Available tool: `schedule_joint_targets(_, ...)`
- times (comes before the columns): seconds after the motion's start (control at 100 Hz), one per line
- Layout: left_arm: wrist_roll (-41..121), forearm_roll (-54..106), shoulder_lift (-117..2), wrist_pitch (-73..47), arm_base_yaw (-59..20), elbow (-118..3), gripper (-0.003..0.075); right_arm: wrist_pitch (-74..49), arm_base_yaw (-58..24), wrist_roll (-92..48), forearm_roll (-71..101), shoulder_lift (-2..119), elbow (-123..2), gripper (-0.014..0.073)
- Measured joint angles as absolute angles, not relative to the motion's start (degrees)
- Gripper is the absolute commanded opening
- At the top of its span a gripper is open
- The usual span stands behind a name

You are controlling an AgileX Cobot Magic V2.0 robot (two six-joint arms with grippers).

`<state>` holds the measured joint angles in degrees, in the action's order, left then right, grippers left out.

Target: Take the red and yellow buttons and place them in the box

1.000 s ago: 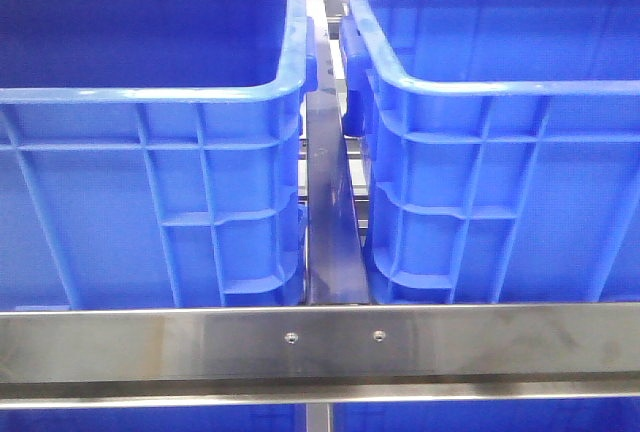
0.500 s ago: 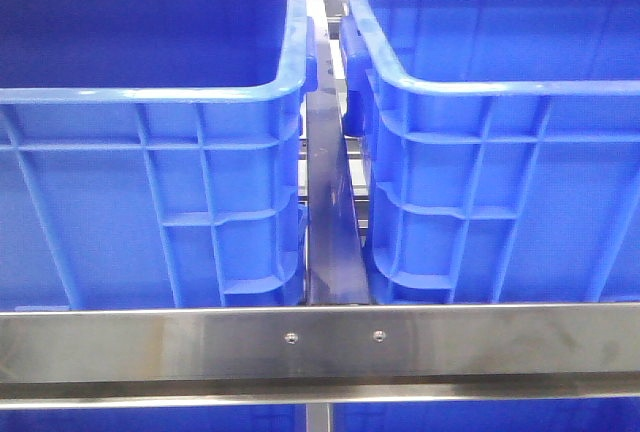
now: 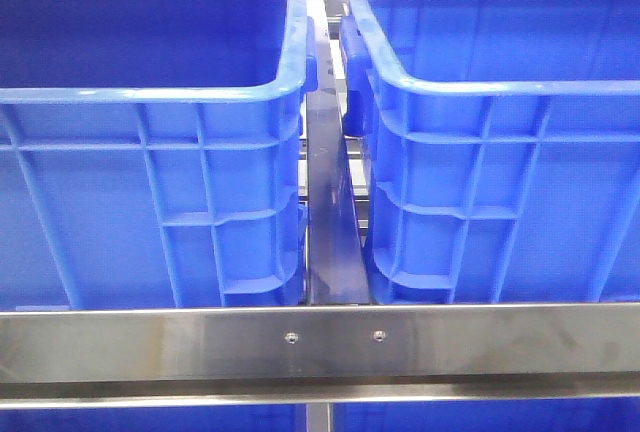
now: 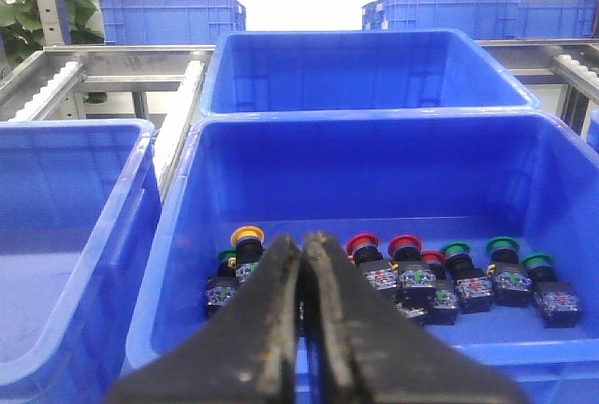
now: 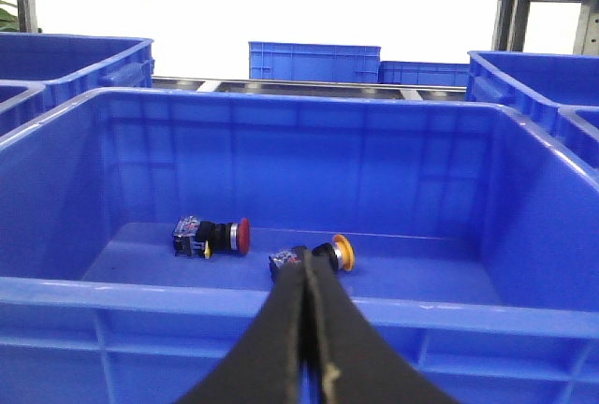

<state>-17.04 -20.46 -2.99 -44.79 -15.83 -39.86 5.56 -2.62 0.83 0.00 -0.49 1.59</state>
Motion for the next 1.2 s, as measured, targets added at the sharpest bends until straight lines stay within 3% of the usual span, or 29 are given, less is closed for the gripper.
schedule_joint_targets(0.87, -17.04, -20.46, -2.99, -44.63, -15.83, -39.82, -0.0019, 5.56, -2.62, 0.83, 0.00, -0.49, 1.59, -0.0069)
schedule_joint_targets(1.2, -16.79, -20.17, -2.99, -34.28, -15.83, -32.22, -0.0019, 5.56, -2.62, 0.83, 0.00, -0.49, 1.59, -0.0069)
